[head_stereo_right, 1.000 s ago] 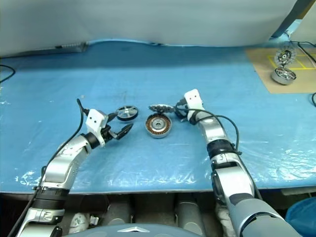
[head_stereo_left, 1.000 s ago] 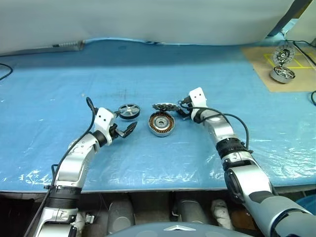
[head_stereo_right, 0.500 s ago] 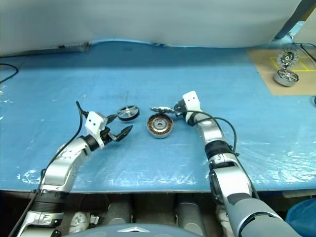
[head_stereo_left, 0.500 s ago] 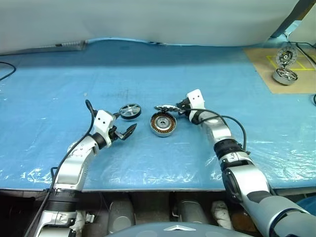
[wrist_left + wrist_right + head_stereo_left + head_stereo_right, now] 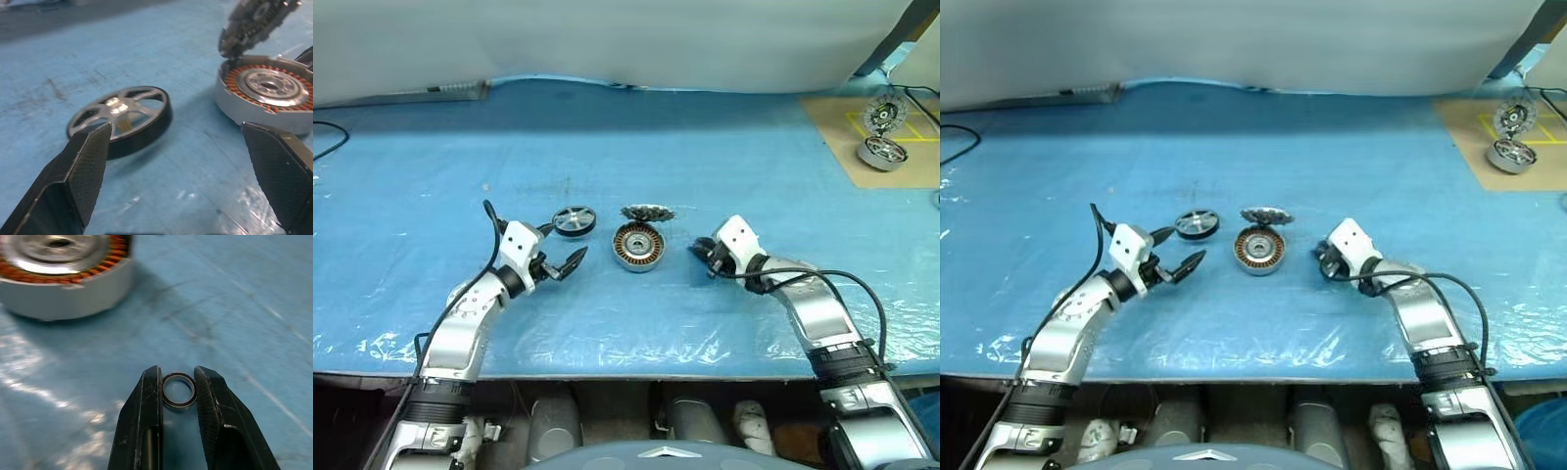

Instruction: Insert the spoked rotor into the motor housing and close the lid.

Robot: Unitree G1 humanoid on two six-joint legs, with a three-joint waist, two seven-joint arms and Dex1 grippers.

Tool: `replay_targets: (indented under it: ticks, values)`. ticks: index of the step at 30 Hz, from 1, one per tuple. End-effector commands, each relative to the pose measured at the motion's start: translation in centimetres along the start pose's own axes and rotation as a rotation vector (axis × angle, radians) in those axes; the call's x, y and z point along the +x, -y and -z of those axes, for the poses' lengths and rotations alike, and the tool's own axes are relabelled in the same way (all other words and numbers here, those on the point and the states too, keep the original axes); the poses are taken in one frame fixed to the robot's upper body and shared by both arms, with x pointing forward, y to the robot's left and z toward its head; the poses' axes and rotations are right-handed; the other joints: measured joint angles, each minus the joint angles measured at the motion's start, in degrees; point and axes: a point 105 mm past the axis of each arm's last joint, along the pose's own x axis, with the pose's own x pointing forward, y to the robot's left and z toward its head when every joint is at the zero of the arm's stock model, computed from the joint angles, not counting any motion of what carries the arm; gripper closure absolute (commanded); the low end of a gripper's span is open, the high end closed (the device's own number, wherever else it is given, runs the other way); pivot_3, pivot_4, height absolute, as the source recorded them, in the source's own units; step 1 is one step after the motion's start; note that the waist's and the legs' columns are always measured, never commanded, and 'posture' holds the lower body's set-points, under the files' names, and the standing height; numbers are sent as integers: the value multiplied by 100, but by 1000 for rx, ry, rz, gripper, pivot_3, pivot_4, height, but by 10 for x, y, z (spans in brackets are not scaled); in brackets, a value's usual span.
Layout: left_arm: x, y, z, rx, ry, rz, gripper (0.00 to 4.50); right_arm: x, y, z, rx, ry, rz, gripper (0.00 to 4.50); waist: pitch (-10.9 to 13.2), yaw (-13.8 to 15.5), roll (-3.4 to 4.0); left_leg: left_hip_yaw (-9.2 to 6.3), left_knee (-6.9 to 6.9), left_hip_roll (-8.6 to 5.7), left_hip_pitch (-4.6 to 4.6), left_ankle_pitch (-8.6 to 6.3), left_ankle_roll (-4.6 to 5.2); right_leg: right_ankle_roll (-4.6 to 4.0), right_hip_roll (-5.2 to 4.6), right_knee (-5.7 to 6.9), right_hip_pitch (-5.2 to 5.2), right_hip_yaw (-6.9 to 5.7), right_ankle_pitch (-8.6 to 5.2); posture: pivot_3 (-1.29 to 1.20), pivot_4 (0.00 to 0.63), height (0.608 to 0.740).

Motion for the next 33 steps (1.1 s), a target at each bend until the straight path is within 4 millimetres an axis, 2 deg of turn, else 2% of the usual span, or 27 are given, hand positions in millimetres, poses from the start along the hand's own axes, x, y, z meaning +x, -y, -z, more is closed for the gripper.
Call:
replay_targets:
  ticks: [1,6,11,17,26,33]
  values:
    - [-4,8,-5,38,24,60,0,-1,-16,-38,-43,106,-110,3940,0,-8,0,0,-4,2,-2,0,0,-1,4,-7,-2,0,0,0,150,740]
    - [-6,14,4,68,9,105,0,6,-30,-65,-54,166,-191,3940,0,16,0,-1,-7,2,-2,1,-1,-2,5,-15,-11,-3,2,0,150,740]
    - [-7,25,6,62,41,169,0,16,-44,-81,-40,201,-240,3940,0,23,0,-1,-11,2,0,2,-3,-2,5,-17,-11,-3,2,0,150,740]
    - [-6,36,13,68,35,238,0,30,-51,-80,-36,194,-243,3940,0,23,0,-1,-11,2,1,2,-4,-2,4,-16,-10,-3,2,0,150,740]
    - [-5,42,15,64,34,276,0,48,-32,-82,24,204,-137,3940,0,21,1,0,-10,1,4,3,-5,-2,4,-12,-10,-2,3,0,150,740]
    - [-4,43,15,67,36,273,0,53,-32,-72,39,179,-140,3940,0,23,1,0,-8,1,3,3,-5,-2,4,-8,-10,-2,3,0,150,740]
